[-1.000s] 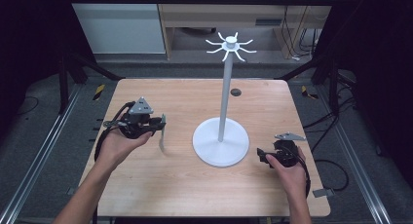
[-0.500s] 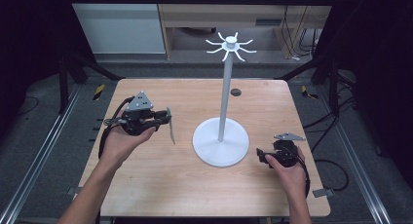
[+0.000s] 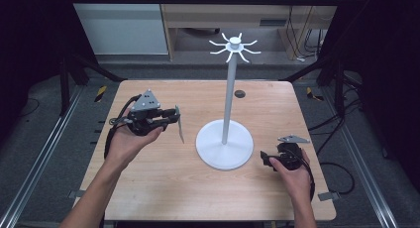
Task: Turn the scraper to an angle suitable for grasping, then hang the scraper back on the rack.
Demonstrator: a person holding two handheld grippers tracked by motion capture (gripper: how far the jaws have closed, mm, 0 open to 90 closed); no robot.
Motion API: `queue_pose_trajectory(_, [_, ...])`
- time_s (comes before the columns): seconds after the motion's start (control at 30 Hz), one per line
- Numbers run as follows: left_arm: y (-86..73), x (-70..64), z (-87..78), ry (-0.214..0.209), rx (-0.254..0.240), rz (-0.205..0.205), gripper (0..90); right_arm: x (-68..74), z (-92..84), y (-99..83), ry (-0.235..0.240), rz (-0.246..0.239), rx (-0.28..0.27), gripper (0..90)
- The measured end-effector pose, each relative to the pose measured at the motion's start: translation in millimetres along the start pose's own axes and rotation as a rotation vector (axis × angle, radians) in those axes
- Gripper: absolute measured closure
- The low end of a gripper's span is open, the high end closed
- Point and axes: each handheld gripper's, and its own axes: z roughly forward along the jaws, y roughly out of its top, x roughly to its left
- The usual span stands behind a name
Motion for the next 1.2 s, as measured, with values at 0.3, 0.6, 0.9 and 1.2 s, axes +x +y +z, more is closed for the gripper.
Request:
queue_pose_trajectory(0.3, [10.7,-4.5,-3.9,0.002,-0.005,0.028,74.6,-0.1,-0.5,-0.3,-0.002,0.002,0.001,10.9])
queue_pose_trajectory(0.6, [27.8,-7.0,-11.1,-0.005,-0.032,0.037,74.6,-0.3,-0.7,-0.4,-0.002,0.006,0.003,10.9])
queue_pose_trajectory(0.9, [44.7,-10.3,-12.5,-0.014,-0.047,0.053,74.6,-0.5,-0.2,-0.1,-0.002,0.001,0.002,11.0])
queue_pose_trajectory(1.2, [64.3,-15.7,-13.8,-0.030,-0.065,0.062,74.6,-0.4,-0.6,-0.1,0.000,0.003,0.002,11.0])
